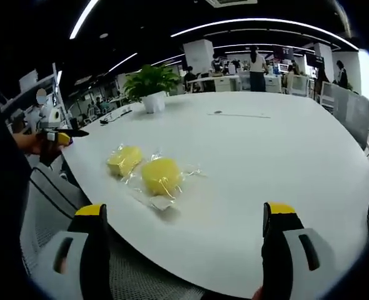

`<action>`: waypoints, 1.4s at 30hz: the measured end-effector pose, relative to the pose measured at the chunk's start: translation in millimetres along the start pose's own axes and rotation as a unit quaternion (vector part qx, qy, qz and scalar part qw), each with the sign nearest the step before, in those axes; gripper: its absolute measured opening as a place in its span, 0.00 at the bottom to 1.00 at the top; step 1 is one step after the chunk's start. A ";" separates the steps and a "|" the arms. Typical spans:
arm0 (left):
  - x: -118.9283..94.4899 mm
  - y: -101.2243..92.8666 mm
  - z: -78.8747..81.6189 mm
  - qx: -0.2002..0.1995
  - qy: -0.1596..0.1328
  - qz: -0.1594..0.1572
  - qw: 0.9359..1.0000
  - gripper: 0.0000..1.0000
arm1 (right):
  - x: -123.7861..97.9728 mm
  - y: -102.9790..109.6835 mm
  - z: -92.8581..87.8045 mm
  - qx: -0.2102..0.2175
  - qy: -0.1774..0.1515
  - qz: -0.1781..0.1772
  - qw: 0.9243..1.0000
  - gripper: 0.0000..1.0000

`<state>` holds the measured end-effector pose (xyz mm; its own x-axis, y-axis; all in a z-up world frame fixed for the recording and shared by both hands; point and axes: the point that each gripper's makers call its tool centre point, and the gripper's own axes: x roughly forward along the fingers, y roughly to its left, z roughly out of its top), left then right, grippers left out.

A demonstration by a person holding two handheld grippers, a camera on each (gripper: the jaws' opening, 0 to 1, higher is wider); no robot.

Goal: Compare the silicone blocks by pressing each to a similar depth, holding the contact briefly, and releasing to observe deformation and rebound differences across the visible hardness samples.

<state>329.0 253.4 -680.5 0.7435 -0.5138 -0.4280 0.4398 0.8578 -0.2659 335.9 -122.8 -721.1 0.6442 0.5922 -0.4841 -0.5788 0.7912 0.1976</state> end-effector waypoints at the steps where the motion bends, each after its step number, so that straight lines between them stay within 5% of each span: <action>1: -0.6 -0.3 -0.6 -0.001 0.000 0.001 1.000 1.00 | 0.1 -0.2 0.1 0.001 -0.001 0.000 1.000 0.97; 16: 1.9 2.0 -12.2 -0.023 0.006 0.003 1.000 1.00 | -4.7 -6.4 -1.7 0.007 -0.003 -0.008 1.000 0.97; 42: 5.0 16.2 -8.4 -0.043 0.020 0.006 0.999 1.00 | -4.1 -9.6 5.1 0.021 -0.002 -0.004 1.000 0.97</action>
<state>335.6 264.7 -694.2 0.7265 -0.5053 -0.4657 0.3853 0.8607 -0.3328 341.3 -132.1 -716.6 0.6507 0.5857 -0.4832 -0.5520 0.8019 0.2287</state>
